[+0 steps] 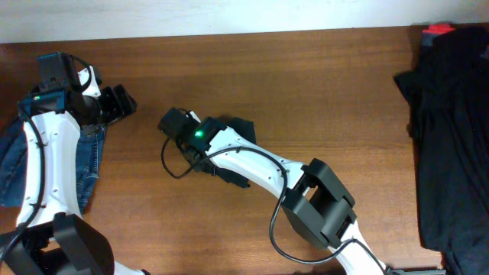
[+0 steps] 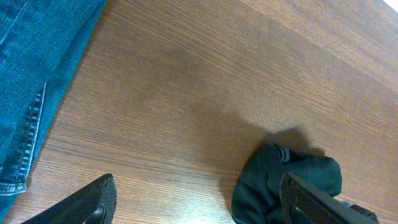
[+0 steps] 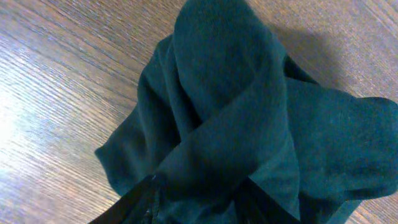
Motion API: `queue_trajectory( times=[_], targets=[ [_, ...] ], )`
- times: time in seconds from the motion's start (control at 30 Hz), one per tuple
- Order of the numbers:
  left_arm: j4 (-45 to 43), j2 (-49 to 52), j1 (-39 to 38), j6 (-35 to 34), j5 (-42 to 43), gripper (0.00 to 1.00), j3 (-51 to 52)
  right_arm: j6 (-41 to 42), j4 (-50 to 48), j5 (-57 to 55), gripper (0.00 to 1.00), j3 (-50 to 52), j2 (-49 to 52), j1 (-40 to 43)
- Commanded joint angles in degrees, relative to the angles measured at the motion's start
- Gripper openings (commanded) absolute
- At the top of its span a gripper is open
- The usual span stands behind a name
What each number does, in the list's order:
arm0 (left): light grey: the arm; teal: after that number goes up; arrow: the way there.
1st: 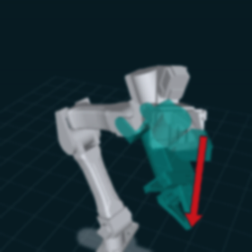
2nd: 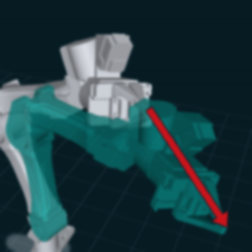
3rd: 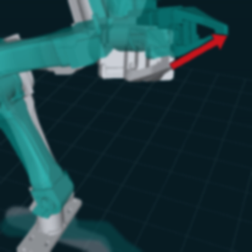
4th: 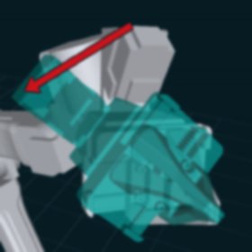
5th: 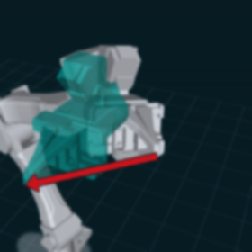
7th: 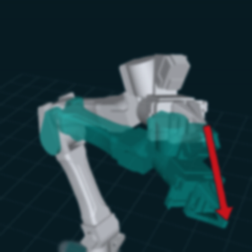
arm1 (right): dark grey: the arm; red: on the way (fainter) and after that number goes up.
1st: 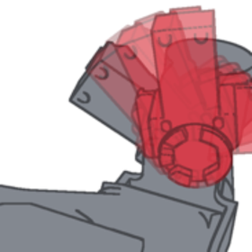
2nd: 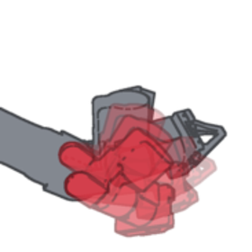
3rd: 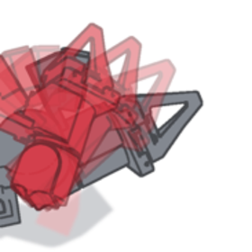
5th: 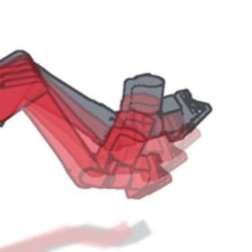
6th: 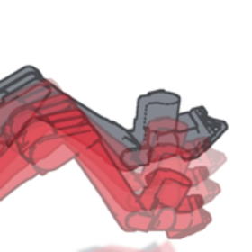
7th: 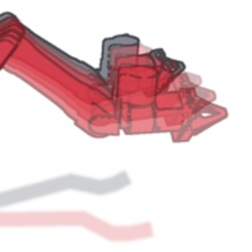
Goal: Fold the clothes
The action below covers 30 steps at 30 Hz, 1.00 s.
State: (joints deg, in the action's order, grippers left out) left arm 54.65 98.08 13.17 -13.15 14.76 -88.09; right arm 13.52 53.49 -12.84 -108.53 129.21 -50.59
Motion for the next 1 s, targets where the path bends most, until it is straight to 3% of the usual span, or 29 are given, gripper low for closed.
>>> queue_trajectory(
  times=[0.0,0.1,0.3,0.67,0.8,0.87,0.9,0.93,0.97],
  targets=[
    [0.07,-1.25,0.24,-0.48,0.81,0.84,-0.87,0.52,0.04,-1.38,0.45,-0.76,1.44,-0.35],
    [0.07,-1.25,0.24,-0.48,0.81,0.84,-0.87,0.52,-0.11,-1.40,0.44,-0.76,1.57,-0.33],
    [0.07,-1.25,0.24,-0.48,0.81,0.84,-0.87,0.50,0.26,-2.95,0.04,-1.09,1.51,-0.28],
    [0.09,-1.25,0.24,-0.48,0.81,0.84,-0.87,0.31,12.74,-8.11,0.04,-16.74,-1.68,8.04],
    [0.09,-1.25,0.24,-0.48,0.81,0.84,-0.87,0.31,14.43,-2.93,0.11,-17.00,-1.36,13.79],
    [0.09,-1.25,0.24,-0.48,0.81,0.84,-0.87,0.31,14.69,0.17,0.21,-16.44,-1.22,16.70],
    [0.11,-1.25,0.24,-0.48,0.81,0.84,-0.87,0.31,14.80,1.97,0.46,-16.00,-1.22,18.47],
    [0.15,-1.25,0.24,-0.48,0.81,0.84,-0.87,0.31,14.97,3.48,0.60,-15.67,-1.22,19.93],
    [0.24,-1.25,0.24,-0.48,0.81,0.84,-0.87,0.31,15.12,4.57,0.63,-15.43,-1.22,20.87]
  ],
)
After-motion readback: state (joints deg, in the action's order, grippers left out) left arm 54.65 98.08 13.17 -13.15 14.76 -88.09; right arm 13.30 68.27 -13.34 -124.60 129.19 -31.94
